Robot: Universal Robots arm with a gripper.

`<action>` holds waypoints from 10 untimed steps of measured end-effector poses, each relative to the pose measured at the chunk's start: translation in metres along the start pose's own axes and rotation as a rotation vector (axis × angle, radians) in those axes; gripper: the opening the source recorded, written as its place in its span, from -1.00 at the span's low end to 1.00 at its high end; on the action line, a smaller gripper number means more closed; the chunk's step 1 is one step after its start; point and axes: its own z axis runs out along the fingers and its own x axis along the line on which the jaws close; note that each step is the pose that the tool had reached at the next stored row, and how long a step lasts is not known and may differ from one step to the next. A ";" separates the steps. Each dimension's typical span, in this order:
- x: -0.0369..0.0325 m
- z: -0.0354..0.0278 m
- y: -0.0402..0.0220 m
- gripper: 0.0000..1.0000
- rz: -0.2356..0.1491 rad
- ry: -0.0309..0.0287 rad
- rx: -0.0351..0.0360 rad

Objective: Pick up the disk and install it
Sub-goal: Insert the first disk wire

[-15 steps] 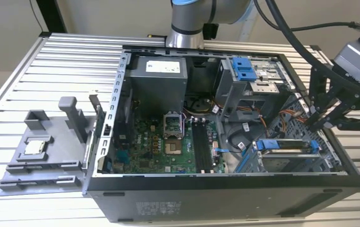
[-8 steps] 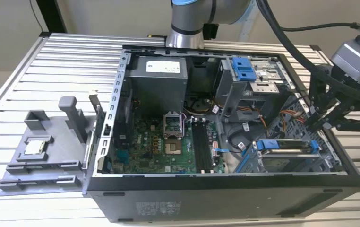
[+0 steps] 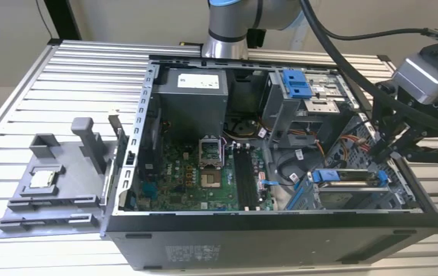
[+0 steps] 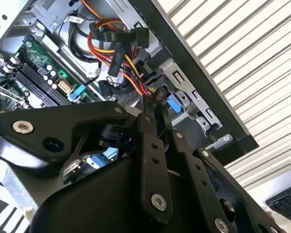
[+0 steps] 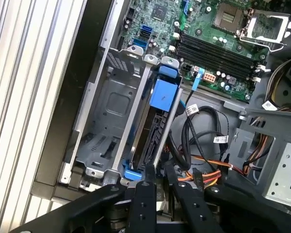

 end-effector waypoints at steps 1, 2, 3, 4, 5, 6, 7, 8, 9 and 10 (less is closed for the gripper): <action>-0.0001 0.0000 0.0005 -1.00 0.001 0.0032 0.0039; -0.0002 0.0000 0.0011 -1.00 0.001 0.0073 0.0092; -0.0004 0.0000 0.0022 -1.00 0.001 0.0105 0.0163; -0.0007 -0.0001 0.0037 -1.00 0.001 0.0127 0.0214; -0.0011 0.0000 0.0052 -1.00 0.002 0.0138 0.0241; -0.0016 0.0000 0.0069 -1.00 0.002 0.0148 0.0265; -0.0022 0.0000 0.0089 -1.00 0.003 0.0157 0.0288; -0.0027 0.0002 0.0103 -1.00 0.003 0.0159 0.0301; -0.0031 0.0002 0.0119 -1.00 0.004 0.0162 0.0309; -0.0036 0.0001 0.0135 -1.00 0.004 0.0165 0.0317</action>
